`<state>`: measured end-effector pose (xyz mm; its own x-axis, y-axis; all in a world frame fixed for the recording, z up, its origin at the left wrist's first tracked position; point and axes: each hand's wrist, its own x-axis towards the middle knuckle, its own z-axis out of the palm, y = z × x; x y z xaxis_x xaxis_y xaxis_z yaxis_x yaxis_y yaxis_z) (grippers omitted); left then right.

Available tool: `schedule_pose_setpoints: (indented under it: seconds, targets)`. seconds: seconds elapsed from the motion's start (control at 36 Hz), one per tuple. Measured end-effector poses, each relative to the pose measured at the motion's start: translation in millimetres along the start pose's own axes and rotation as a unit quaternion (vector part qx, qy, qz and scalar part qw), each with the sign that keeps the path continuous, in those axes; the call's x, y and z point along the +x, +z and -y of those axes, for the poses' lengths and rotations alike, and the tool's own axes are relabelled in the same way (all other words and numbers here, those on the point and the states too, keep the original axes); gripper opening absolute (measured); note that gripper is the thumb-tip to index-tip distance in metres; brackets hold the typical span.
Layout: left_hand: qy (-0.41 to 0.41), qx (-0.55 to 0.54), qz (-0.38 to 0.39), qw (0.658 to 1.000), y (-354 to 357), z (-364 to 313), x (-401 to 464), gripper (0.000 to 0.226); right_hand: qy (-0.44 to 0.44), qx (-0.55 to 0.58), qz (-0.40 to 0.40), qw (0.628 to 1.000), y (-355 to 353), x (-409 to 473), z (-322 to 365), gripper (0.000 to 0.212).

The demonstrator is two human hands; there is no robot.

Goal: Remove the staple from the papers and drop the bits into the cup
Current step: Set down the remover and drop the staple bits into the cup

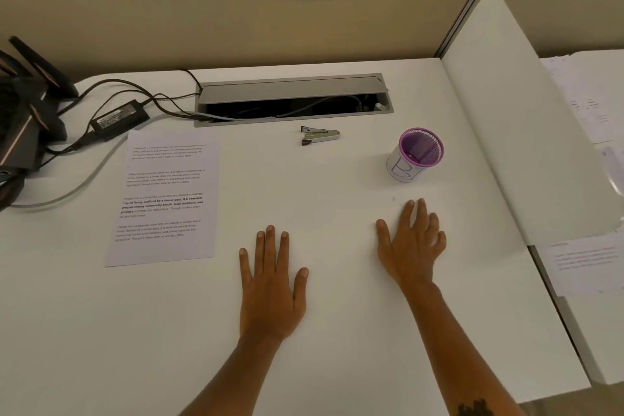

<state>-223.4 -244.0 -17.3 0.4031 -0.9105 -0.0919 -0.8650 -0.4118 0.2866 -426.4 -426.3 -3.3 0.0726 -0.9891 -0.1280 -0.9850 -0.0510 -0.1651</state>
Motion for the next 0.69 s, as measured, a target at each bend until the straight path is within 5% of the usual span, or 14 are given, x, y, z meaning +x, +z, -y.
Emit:
schedule_pose_setpoints:
  seconds: [0.25, 0.5, 0.69]
  targets:
    - [0.000, -0.003, -0.003, 1.000, -1, -1, 0, 0.074, -0.014, 0.024, 0.013, 1.000, -2, 16, 15, 0.071]
    - [0.001, -0.005, -0.005, 1.000, -1, -1, -1, 0.074, 0.058, 0.188, -0.115, 0.974, -6, 31, 5, 0.043]
    - [0.000, -0.004, -0.004, 1.000, -1, -1, 0, 0.074, 0.066, 0.229, -0.135, 0.962, -7, 43, 14, 0.028]
